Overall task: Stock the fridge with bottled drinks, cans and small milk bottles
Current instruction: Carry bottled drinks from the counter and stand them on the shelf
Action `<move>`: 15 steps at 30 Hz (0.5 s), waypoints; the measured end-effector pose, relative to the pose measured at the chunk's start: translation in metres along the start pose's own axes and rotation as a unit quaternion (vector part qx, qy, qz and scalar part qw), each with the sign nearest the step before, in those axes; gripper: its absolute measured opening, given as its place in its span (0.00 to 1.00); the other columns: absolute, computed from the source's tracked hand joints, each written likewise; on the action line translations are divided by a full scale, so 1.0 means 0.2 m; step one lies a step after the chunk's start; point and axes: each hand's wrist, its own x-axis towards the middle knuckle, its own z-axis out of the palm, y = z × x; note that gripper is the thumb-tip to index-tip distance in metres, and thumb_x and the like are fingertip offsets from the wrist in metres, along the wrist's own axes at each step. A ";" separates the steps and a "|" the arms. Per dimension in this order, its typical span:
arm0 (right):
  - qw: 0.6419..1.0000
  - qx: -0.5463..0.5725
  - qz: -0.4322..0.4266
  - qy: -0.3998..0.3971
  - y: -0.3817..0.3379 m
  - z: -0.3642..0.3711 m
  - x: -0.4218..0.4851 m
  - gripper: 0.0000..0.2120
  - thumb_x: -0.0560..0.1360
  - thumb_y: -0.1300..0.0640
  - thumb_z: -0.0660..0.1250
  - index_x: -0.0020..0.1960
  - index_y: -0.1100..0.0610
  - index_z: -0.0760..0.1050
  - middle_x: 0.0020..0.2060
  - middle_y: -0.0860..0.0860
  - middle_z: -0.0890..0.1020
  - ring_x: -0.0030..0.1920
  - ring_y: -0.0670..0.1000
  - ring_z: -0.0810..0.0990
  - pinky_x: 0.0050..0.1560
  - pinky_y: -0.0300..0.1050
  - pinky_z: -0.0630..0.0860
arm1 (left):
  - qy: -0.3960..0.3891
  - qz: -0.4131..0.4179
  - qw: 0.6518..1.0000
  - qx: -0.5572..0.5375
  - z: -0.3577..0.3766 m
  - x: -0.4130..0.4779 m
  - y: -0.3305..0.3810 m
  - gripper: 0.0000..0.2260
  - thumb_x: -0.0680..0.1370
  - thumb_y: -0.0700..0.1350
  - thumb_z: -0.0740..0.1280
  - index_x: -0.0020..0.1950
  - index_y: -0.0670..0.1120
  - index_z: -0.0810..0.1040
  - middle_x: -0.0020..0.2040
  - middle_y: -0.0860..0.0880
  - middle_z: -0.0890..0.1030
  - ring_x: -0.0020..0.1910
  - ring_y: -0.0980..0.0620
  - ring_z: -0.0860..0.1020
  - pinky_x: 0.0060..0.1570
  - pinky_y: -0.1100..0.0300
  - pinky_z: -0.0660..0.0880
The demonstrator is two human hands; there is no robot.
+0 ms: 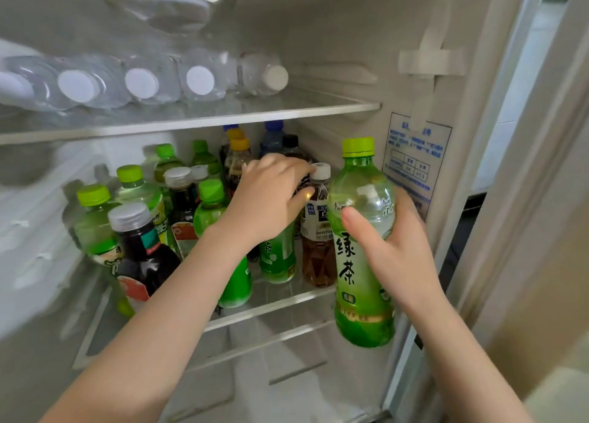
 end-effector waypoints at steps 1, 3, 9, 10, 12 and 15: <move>1.000 0.003 0.004 0.006 0.01 0.00 -0.02 0.16 0.64 0.33 0.65 0.50 0.30 0.68 0.49 0.35 0.79 0.51 0.33 0.76 0.45 0.21 0.69 | -0.008 -0.003 1.000 0.005 0.03 0.01 0.00 0.21 0.80 0.53 0.59 0.72 0.51 0.66 0.69 0.51 0.72 0.68 0.47 0.65 0.62 0.51 0.61; 1.000 0.012 0.008 0.022 0.02 -0.01 -0.06 0.21 0.64 0.34 0.65 0.55 0.32 0.66 0.49 0.30 0.77 0.50 0.30 0.75 0.44 0.20 0.68 | -0.015 -0.006 1.000 0.007 0.07 0.03 0.02 0.25 0.79 0.55 0.59 0.75 0.51 0.61 0.68 0.50 0.72 0.69 0.48 0.65 0.59 0.53 0.58; 0.999 0.028 0.019 0.037 0.04 -0.03 -0.11 0.25 0.65 0.35 0.64 0.60 0.38 0.63 0.50 0.29 0.77 0.50 0.30 0.76 0.44 0.20 0.68 | 0.036 -0.019 0.999 -0.024 0.12 0.05 0.04 0.21 0.77 0.55 0.63 0.67 0.50 0.67 0.56 0.50 0.79 0.59 0.47 0.74 0.51 0.54 0.57; 0.999 0.027 0.017 0.034 0.05 -0.03 -0.11 0.28 0.65 0.35 0.64 0.62 0.41 0.63 0.50 0.29 0.77 0.50 0.31 0.77 0.44 0.20 0.69 | 0.047 -0.019 0.998 -0.030 0.11 0.04 0.04 0.19 0.76 0.55 0.65 0.64 0.50 0.68 0.55 0.51 0.79 0.57 0.47 0.75 0.50 0.55 0.57; 0.999 0.025 0.015 0.034 0.05 -0.03 -0.11 0.30 0.65 0.35 0.64 0.63 0.43 0.63 0.49 0.29 0.77 0.50 0.30 0.77 0.44 0.20 0.69 | 0.073 -0.017 0.996 -0.057 0.10 0.02 0.05 0.16 0.76 0.55 0.67 0.59 0.49 0.69 0.55 0.51 0.80 0.53 0.48 0.76 0.50 0.56 0.58; 0.999 0.024 0.010 0.039 0.05 -0.03 -0.12 0.29 0.65 0.36 0.65 0.62 0.43 0.63 0.48 0.31 0.79 0.49 0.30 0.77 0.42 0.20 0.69 | 0.075 -0.028 0.984 -0.160 0.09 -0.03 0.08 0.15 0.75 0.51 0.69 0.57 0.48 0.69 0.54 0.49 0.79 0.49 0.49 0.77 0.45 0.57 0.69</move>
